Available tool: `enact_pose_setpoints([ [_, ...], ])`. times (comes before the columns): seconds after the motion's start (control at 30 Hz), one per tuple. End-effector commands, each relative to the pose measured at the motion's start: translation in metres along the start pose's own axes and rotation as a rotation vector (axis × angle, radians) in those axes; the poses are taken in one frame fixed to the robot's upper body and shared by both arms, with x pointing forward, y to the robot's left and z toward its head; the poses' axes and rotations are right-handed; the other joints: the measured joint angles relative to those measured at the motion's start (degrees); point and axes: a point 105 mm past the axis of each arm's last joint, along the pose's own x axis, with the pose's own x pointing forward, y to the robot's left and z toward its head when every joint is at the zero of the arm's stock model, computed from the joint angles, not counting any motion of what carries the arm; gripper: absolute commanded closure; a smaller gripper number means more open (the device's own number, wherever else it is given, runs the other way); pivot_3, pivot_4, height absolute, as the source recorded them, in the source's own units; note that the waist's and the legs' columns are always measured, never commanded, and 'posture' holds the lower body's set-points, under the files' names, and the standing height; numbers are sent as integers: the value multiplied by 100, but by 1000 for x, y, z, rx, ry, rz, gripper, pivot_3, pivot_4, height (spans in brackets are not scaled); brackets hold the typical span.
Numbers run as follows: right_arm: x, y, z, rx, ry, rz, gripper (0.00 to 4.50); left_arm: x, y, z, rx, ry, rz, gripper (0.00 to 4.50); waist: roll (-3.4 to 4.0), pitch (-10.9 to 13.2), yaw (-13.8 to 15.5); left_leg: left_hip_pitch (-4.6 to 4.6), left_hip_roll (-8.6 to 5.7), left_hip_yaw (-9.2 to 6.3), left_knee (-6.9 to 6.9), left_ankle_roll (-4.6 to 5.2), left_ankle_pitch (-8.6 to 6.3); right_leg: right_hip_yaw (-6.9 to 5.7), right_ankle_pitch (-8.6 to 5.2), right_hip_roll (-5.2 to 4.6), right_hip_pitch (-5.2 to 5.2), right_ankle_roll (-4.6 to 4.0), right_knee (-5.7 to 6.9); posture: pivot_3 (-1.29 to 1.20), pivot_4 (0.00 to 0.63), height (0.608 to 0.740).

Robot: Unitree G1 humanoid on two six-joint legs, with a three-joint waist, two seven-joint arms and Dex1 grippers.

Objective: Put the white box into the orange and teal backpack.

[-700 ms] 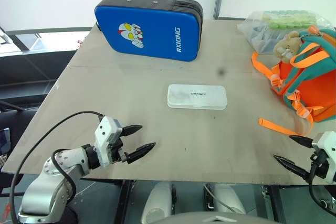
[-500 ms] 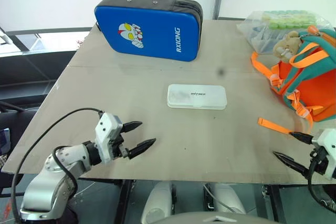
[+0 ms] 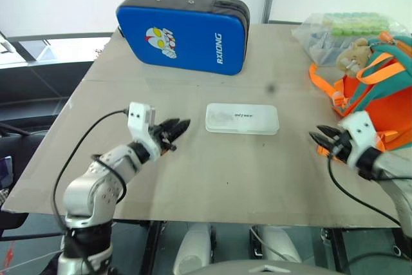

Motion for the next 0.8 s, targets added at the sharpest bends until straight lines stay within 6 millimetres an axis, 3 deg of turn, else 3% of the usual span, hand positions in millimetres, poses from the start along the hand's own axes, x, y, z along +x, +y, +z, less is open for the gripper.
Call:
enact_pose_setpoints([
  [0.03,30,-5,13,-63,12,-86,4500,21,4,6,53,19,87,4210,0,0,-5,-2,-3,2,0,0,0,1,1,0,-2,0,1,0,150,740],
  [0.07,37,-6,15,-79,23,-102,4500,26,4,4,67,34,100,4426,0,0,-13,-6,-4,2,0,0,0,2,1,-1,-6,0,1,0,150,740],
  [0.2,65,-1,20,-137,64,-93,4500,50,6,-4,194,86,132,4426,1,-1,-14,-21,-4,2,-4,-4,2,5,1,-2,-24,0,-2,0,150,740],
  [0.37,78,22,29,-146,41,45,4500,63,-7,-16,295,148,46,4426,1,-1,-8,-64,-2,-10,-2,-25,15,-2,2,-5,-60,0,-3,0,150,740],
  [0.47,75,40,34,-96,30,157,4500,62,-23,-24,327,162,-45,4426,2,-1,-13,-73,-2,-9,-2,-14,8,-2,2,-8,-67,1,-4,0,150,740],
  [0.6,63,52,25,-81,61,241,4500,53,-34,-38,352,197,-120,4426,4,-3,-24,-70,-1,-10,-1,-2,1,-1,2,-10,-67,1,-1,0,150,740],
  [0.8,45,47,23,-54,71,212,4500,35,-42,-45,309,215,-149,4426,4,-3,-19,-71,1,-13,0,-1,0,6,2,-13,-66,1,1,0,150,740],
])
